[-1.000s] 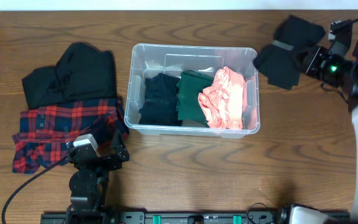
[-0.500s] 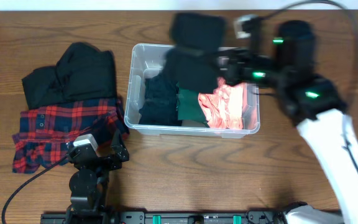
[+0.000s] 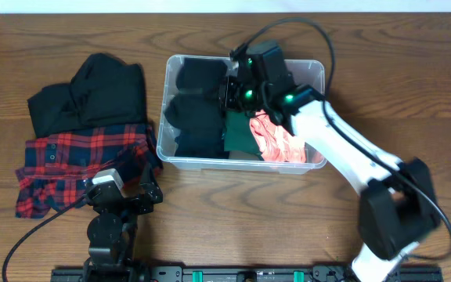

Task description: Pack container

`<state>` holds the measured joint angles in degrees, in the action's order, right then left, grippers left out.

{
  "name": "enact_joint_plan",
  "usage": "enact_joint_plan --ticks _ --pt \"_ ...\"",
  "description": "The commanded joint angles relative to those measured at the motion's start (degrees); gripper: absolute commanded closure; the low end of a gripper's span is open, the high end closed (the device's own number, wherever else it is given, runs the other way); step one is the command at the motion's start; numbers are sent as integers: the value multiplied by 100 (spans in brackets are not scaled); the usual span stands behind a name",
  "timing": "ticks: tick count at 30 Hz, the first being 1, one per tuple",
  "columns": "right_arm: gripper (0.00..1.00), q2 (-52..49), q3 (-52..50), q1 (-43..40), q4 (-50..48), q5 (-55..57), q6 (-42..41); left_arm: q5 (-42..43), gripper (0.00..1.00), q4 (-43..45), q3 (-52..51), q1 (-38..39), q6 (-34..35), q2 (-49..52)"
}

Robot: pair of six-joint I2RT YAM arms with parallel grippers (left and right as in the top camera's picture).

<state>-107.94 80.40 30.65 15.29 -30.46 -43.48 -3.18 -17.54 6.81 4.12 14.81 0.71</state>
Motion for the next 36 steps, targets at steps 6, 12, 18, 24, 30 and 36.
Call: enact_joint_plan --ticks 6,12,18,24,30,36 --pt "83 -1001 44 -177 726 197 520 -26 2 -31 -136 -20 -9 -7" --pt "62 -286 48 -245 1056 398 1067 -26 2 -31 -136 -20 -9 -7" --pt "57 942 50 -133 1738 1300 1674 -26 2 -31 -136 -20 -9 -7" --pt "38 2199 50 -459 2481 2334 1864 -26 2 -31 -136 -20 -9 -7" --pt "1 3165 48 -1582 3130 4116 1720 -26 2 -31 -136 -20 -9 -7" --pt "1 3580 48 -3008 3491 3958 1720 -24 2 -26 -136 -20 -7 -7"
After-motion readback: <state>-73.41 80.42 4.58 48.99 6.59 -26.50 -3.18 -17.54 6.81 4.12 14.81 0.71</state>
